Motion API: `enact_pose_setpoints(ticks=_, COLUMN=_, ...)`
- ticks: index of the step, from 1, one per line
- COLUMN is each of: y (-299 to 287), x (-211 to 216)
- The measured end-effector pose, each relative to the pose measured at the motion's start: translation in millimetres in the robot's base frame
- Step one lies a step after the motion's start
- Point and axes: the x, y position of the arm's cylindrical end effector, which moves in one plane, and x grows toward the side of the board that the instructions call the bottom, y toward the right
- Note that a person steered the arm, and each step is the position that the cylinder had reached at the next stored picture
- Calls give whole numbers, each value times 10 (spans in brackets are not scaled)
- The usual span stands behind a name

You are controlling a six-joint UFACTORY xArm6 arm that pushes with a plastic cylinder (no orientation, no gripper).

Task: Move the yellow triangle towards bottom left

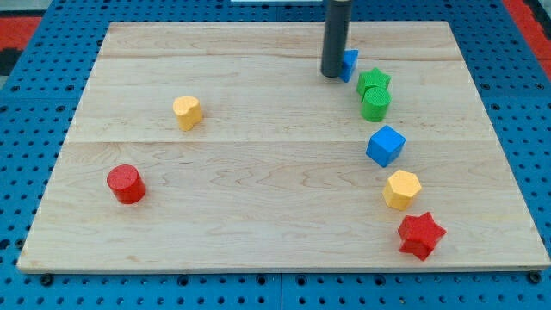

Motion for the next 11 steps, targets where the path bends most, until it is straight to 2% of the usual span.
enact_pose_setpoints(ticks=1, y=303, x=0)
enact_pose_setpoints(ticks=2, y=-275, x=0)
enact_pose_setpoints(ticks=3, y=-1099, x=-24)
enact_pose_setpoints(ticks=4, y=-1545, x=-89)
enact_pose_setpoints(ticks=6, y=-2482, x=1104)
enact_pose_setpoints(ticks=8, y=-3141, x=1893)
enact_pose_setpoints(ticks=9, y=-3193, x=2202)
enact_pose_setpoints(ticks=10, y=-3445, x=2208)
enact_pose_setpoints(ticks=11, y=-3457, x=2207)
